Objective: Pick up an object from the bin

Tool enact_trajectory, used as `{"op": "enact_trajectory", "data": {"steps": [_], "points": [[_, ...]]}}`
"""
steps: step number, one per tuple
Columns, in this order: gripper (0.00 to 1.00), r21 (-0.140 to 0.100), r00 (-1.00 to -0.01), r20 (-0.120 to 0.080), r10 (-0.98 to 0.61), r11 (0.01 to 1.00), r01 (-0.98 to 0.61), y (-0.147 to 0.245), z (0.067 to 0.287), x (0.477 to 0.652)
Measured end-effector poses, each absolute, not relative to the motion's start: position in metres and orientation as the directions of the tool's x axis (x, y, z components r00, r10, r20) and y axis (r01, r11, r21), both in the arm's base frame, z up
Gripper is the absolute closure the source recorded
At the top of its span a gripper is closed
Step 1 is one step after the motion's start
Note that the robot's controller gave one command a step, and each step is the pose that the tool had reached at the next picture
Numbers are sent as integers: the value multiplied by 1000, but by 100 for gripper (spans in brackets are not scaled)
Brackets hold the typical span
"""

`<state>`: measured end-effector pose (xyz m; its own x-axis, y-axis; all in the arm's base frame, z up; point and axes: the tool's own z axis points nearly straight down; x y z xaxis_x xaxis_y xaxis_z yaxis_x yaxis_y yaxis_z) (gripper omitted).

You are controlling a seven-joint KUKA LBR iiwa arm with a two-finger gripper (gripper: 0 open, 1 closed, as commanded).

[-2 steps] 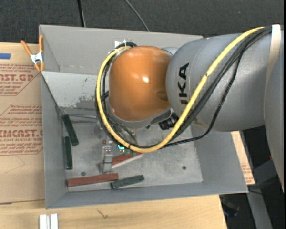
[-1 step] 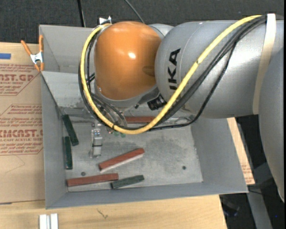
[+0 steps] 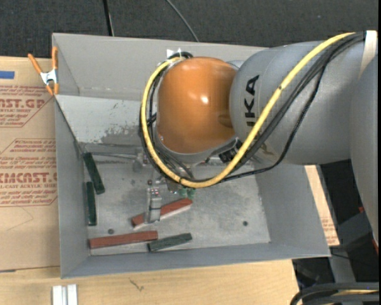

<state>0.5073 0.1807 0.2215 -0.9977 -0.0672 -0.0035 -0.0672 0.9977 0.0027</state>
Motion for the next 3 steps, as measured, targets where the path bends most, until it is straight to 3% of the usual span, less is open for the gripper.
{"op": "enact_trajectory", "data": {"steps": [1, 2, 3], "points": [[0, 2, -996, -3, 94, 996, 94, 130, 175, 526], [0, 0, -998, 1, 69, 998, 69, 98, 155, 515], [0, -1, -987, -8, -162, 987, -162, 124, 106, 526]]}}
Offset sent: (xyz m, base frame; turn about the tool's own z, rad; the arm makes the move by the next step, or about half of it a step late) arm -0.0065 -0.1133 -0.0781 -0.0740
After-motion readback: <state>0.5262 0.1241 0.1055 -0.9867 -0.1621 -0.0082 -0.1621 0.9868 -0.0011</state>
